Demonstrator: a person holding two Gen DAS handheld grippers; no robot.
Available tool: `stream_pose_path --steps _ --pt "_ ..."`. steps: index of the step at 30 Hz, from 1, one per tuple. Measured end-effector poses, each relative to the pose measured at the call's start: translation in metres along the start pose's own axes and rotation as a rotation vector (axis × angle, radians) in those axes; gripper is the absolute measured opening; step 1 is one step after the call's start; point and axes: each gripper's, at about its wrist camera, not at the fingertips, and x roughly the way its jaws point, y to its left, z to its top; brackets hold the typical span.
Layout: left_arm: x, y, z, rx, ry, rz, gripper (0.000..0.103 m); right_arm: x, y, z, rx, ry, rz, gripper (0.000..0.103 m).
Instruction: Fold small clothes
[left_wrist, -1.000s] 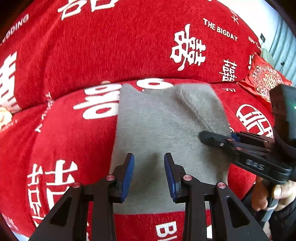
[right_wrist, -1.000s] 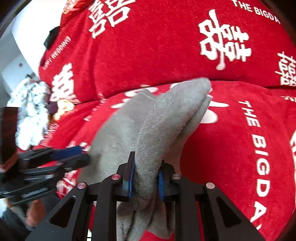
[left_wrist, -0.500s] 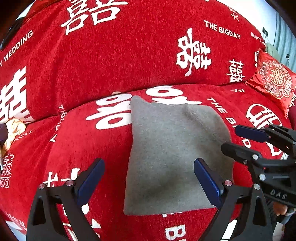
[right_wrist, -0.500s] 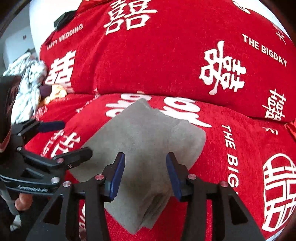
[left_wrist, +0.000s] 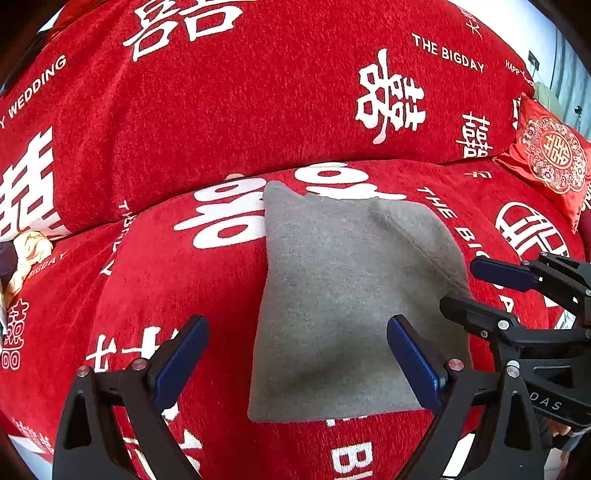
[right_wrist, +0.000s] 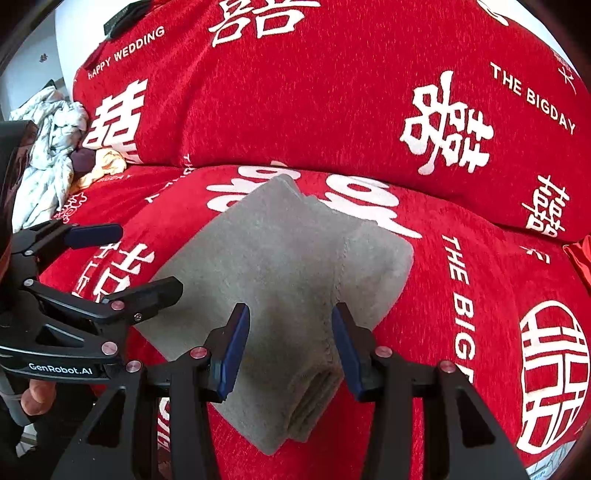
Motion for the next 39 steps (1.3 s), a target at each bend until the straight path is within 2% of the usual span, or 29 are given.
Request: stream_pose_path --steps 16,27,31,36,39 --pt "0.014 0.003 -0.002 -0.029 0.075 0.017 0.097 0.005 0.000 -0.003 -0.002 0.055 -0.035 0.051" --pt "0.015 -0.004 0.000 -0.021 0.073 0.030 0.097 0.004 -0.002 -0.003 0.000 0.053 -0.030 0.055" --pt "0.014 -0.007 0.000 -0.026 0.058 0.060 0.097 0.004 -0.006 -0.003 0.003 0.049 -0.029 0.056" --pt "0.022 -0.016 0.000 0.023 0.107 0.098 0.097 0.004 -0.011 -0.004 0.004 0.042 -0.022 0.057" --pt "0.020 -0.022 0.000 0.036 0.084 0.115 0.097 0.004 -0.014 -0.006 0.005 0.037 -0.021 0.057"
